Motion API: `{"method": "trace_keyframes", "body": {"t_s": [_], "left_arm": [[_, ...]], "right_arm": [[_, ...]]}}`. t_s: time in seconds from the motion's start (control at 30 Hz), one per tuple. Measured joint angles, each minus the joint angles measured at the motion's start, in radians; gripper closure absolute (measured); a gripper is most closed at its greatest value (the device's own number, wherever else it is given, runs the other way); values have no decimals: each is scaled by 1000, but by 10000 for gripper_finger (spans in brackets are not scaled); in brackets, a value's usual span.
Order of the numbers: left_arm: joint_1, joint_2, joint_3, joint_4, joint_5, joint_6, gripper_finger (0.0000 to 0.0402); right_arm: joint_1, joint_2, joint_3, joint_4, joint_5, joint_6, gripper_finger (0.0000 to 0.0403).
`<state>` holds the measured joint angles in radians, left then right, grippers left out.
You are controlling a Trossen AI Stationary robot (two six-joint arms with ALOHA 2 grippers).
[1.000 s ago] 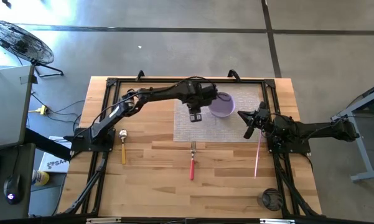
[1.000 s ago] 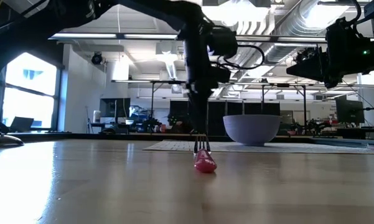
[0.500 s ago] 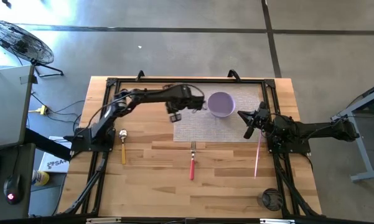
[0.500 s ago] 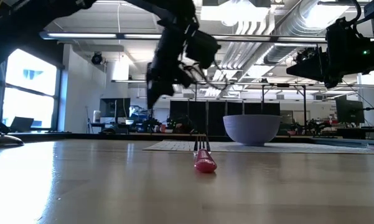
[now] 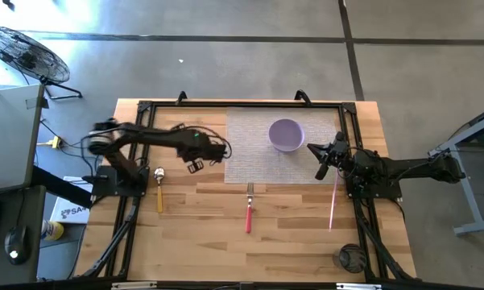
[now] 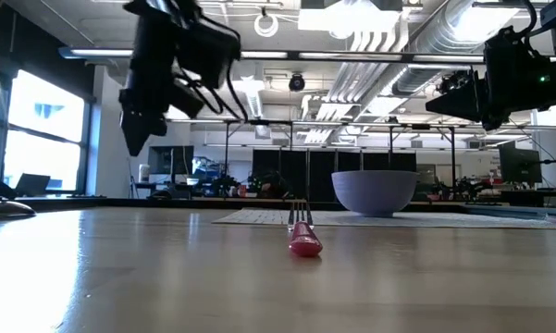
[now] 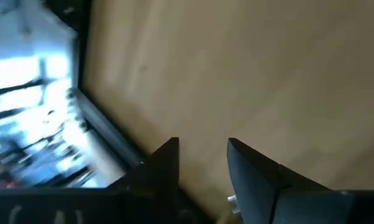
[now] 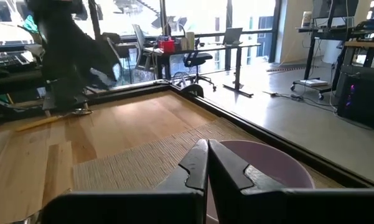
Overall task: Pick & Place Utensil
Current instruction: Put the blue cup on the mat to the top right of the purple bowl
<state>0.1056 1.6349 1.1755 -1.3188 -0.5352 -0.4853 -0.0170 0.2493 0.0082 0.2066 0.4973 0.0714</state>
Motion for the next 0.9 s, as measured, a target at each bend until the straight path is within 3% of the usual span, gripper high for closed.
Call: {"method": "trace_keyframes", "body": {"t_s": [0.27, 0.43, 0.7, 0.9], "left_arm": [[-167, -311, -216, 441, 93, 66, 273], [-277, -452, -293, 755, 155, 161, 273], [-419, -530, -426, 1201, 191, 301, 273], [-455, -525, -527, 1376, 192, 325, 273]], "right_arm": [[-1, -1, 0, 28, -2, 12, 398], [0, -1, 0, 69, -76, 213, 398], [-3, 3, 0, 234, -20, 275, 399], [31, 107, 57, 284, -34, 322, 402]]}}
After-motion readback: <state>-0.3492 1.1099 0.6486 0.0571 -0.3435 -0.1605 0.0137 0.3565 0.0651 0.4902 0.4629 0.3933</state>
